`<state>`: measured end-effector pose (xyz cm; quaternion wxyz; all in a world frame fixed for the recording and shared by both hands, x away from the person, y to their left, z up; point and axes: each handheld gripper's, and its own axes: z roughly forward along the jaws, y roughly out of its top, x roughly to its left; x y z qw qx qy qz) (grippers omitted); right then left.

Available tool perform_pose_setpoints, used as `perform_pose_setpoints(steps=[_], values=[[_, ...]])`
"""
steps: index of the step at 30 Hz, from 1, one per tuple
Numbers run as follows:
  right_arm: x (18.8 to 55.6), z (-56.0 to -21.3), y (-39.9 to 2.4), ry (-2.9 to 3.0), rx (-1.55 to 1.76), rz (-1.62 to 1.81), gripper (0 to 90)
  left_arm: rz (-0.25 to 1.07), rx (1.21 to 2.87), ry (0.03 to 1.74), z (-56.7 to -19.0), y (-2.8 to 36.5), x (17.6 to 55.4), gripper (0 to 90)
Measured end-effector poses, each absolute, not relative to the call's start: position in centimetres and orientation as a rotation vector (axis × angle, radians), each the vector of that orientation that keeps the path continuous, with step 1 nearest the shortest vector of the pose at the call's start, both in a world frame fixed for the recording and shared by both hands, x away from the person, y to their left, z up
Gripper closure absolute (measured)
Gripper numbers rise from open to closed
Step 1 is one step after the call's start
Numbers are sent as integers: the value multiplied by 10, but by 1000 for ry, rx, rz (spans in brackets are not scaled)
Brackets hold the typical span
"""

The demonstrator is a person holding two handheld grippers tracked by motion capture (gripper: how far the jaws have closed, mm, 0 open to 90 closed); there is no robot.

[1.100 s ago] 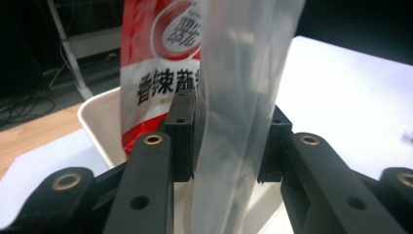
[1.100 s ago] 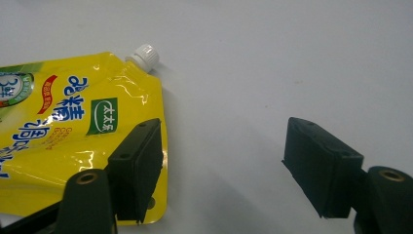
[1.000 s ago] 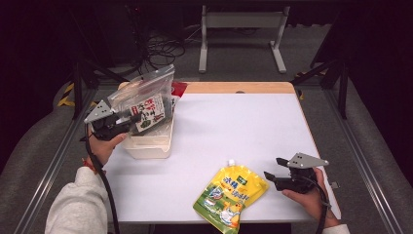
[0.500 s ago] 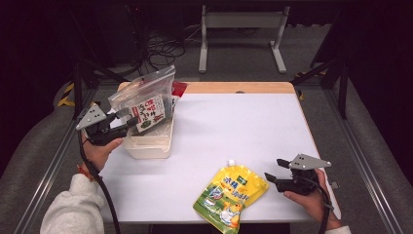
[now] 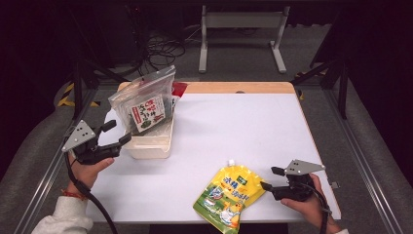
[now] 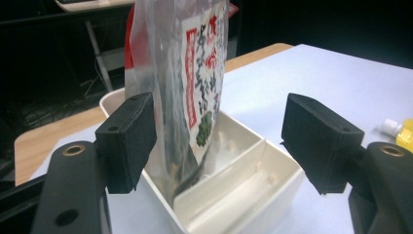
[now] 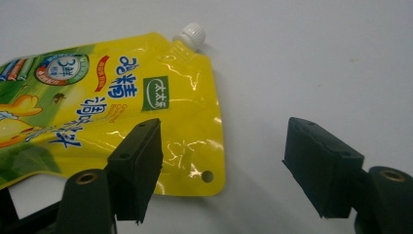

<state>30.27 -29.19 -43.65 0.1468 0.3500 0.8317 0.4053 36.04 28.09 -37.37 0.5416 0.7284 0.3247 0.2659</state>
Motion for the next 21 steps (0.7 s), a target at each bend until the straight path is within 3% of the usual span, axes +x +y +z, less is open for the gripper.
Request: perform_pose_setpoints(steps=[6, 21], values=[[305, -450, -288, 2493, 1052, 1145, 245, 585, 1786, 679, -382, 262, 333, 278], [303, -456, -281, 2565, 1075, 1250, 262, 318, 2009, 504, -423, 186, 309, 226]])
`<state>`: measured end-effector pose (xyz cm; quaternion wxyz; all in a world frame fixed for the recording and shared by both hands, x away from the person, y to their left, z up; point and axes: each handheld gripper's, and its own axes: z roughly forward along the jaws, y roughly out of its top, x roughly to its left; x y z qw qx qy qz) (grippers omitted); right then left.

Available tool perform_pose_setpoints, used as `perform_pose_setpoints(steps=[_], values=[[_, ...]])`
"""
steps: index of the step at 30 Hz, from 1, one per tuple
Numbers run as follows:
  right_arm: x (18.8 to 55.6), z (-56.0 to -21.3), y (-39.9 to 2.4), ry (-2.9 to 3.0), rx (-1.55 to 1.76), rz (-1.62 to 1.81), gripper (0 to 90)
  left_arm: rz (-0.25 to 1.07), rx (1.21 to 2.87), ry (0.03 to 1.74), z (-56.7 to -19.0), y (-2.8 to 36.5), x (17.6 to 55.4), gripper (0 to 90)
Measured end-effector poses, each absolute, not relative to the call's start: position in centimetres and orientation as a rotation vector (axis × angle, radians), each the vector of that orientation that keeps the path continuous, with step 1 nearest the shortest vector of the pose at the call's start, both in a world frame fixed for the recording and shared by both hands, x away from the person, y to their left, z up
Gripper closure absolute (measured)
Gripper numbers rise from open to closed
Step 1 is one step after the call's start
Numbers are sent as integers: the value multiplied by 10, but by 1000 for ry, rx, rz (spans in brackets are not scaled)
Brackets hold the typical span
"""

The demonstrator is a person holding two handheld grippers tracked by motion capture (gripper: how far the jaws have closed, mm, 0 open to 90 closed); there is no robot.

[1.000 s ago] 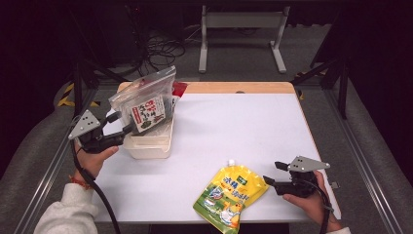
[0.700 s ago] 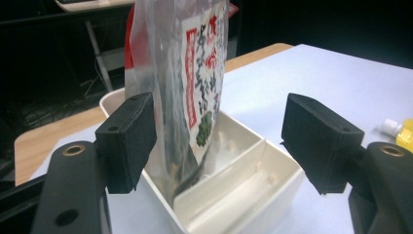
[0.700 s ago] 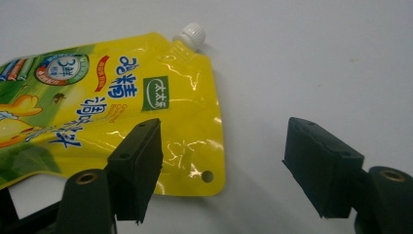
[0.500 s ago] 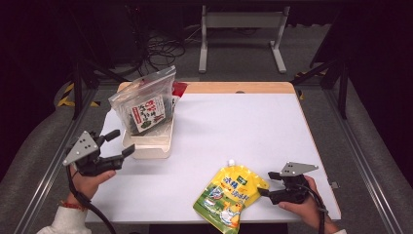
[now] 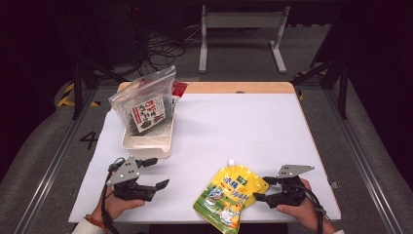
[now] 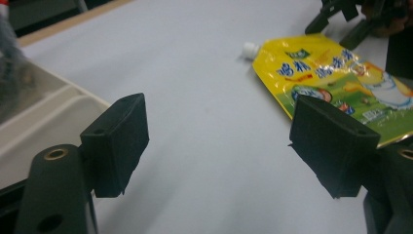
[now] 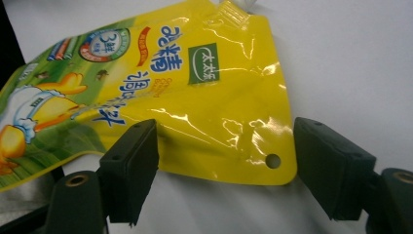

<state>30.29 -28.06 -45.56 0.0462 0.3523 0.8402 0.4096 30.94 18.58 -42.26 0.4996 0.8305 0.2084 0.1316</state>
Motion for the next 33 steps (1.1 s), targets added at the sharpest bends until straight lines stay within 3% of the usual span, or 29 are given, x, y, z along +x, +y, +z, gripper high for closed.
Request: perform_pose_setpoints(steps=[10, 21, 24, 27, 33], values=[[312, -458, -287, 2505, 1258, 1362, 458, 112, 2131, 445, -449, 134, 312, 201], [318, -458, -280, 2489, 1269, 1353, 526, 20, 2218, 360, -462, 93, 309, 190], [318, -455, -279, 2497, 1252, 1325, 507, 19, 2219, 344, -463, 85, 308, 183], [314, -451, -277, 2492, 1265, 1231, 335, 15, 2220, 346, -464, 84, 308, 187], [308, -455, -277, 2515, 1284, 1314, 308, -26, 2216, 367, -467, 86, 311, 184]])
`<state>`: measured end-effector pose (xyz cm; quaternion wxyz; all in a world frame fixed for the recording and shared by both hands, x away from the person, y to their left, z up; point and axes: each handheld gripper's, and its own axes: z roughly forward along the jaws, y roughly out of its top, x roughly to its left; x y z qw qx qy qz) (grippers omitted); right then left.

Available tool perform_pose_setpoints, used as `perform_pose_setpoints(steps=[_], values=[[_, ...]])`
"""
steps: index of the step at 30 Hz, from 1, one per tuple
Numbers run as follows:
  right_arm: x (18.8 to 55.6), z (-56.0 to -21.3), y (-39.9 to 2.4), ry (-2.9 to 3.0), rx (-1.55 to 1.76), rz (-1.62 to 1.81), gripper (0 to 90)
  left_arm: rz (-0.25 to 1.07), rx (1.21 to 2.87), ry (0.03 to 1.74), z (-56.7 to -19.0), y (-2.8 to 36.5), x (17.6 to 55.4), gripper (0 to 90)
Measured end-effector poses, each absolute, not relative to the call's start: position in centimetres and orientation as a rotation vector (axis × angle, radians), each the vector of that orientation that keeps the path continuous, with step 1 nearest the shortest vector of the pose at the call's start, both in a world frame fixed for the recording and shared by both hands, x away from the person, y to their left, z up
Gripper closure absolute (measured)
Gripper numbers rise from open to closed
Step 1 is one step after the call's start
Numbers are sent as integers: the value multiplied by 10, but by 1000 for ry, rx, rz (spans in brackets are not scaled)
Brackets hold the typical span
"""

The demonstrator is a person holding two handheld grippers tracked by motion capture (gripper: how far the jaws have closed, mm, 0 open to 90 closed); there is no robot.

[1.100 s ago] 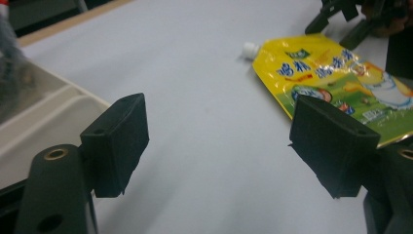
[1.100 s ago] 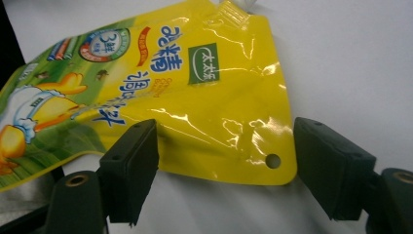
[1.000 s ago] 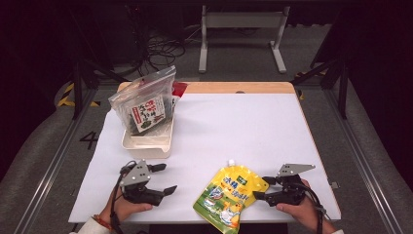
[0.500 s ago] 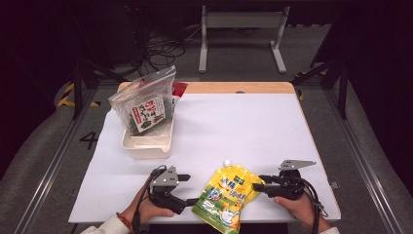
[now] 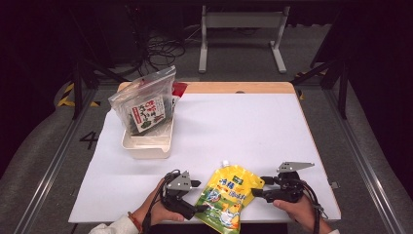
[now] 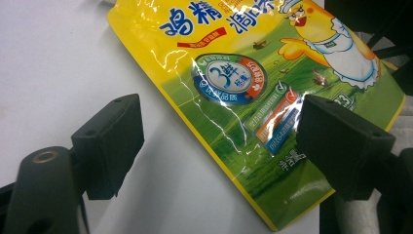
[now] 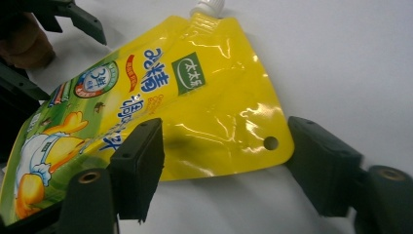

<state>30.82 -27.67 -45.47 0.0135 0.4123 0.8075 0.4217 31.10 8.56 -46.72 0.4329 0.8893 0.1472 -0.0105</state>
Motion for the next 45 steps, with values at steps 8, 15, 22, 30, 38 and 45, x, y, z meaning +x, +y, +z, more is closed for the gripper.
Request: perform_pose_setpoints(steps=[8, 15, 22, 30, 38, 45], values=[[321, -458, -280, 2500, 1398, 1424, 457, -63, 2226, 381, -468, 84, 314, 186], [331, -464, -271, 2524, 1447, 1558, 572, -89, 2228, 384, -469, 84, 316, 192], [335, -457, -251, 2541, 1333, 1568, 656, -76, 2221, 379, -468, 85, 316, 214], [333, -447, -243, 2500, 1189, 1594, 678, -86, 2158, 445, -467, 87, 326, 188], [332, -434, -234, 2447, 1030, 1631, 680, -198, 2120, 439, -464, 70, 343, 165], [330, -416, -215, 2385, 885, 1635, 668, -195, 2058, 428, -453, 67, 348, 352]])
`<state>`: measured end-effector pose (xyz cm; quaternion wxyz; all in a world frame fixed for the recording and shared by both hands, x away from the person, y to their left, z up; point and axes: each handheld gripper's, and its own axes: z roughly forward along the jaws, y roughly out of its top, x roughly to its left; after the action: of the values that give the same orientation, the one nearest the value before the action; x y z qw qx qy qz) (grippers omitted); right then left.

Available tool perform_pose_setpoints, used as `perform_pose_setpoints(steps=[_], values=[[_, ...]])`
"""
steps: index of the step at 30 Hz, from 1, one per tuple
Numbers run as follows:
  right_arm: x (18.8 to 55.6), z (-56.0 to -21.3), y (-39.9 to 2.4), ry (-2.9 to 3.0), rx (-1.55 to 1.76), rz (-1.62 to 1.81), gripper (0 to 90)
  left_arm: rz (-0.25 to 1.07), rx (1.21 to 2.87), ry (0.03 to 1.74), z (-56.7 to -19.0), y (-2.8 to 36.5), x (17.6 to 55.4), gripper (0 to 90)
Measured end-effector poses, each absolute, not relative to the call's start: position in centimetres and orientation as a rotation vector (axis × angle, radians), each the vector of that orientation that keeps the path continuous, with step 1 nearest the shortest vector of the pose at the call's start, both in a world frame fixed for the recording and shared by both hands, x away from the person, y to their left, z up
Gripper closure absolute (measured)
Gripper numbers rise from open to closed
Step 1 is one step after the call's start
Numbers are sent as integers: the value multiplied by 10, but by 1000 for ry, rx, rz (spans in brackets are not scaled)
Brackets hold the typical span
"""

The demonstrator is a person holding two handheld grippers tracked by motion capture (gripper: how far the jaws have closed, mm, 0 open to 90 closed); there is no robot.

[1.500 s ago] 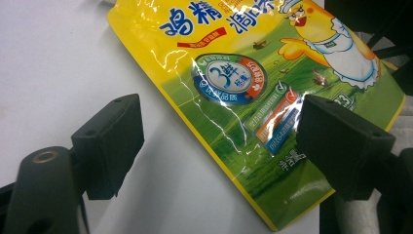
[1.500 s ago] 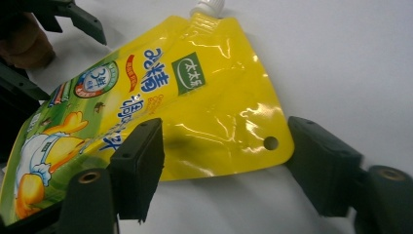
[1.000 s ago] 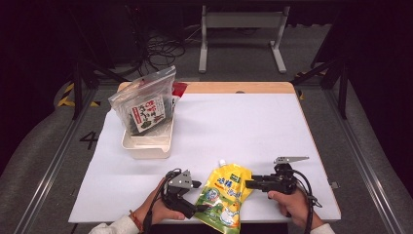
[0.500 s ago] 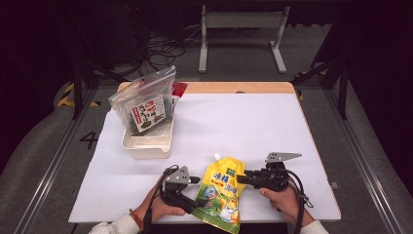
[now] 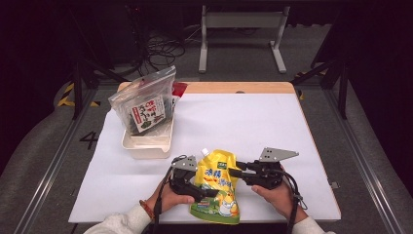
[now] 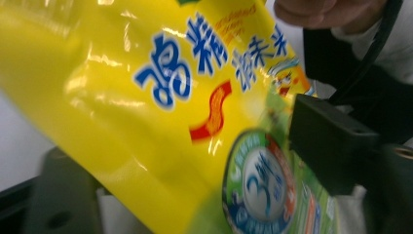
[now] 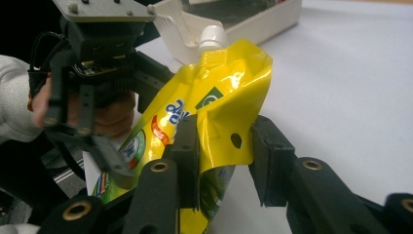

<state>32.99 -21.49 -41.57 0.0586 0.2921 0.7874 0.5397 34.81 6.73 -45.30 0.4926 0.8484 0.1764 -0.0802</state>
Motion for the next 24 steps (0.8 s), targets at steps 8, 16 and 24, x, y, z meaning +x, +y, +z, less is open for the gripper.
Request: perform_pose_setpoints(steps=[8, 16, 24], values=[[323, -397, -202, 2308, 830, 1638, 586, -217, 1936, 382, -437, 87, 349, 762], [309, -384, -222, 2332, 783, 1510, 351, -168, 1905, 309, -423, 97, 339, 865], [300, -404, -260, 2368, 895, 1364, 319, -113, 1853, 275, -407, 112, 334, 893]])
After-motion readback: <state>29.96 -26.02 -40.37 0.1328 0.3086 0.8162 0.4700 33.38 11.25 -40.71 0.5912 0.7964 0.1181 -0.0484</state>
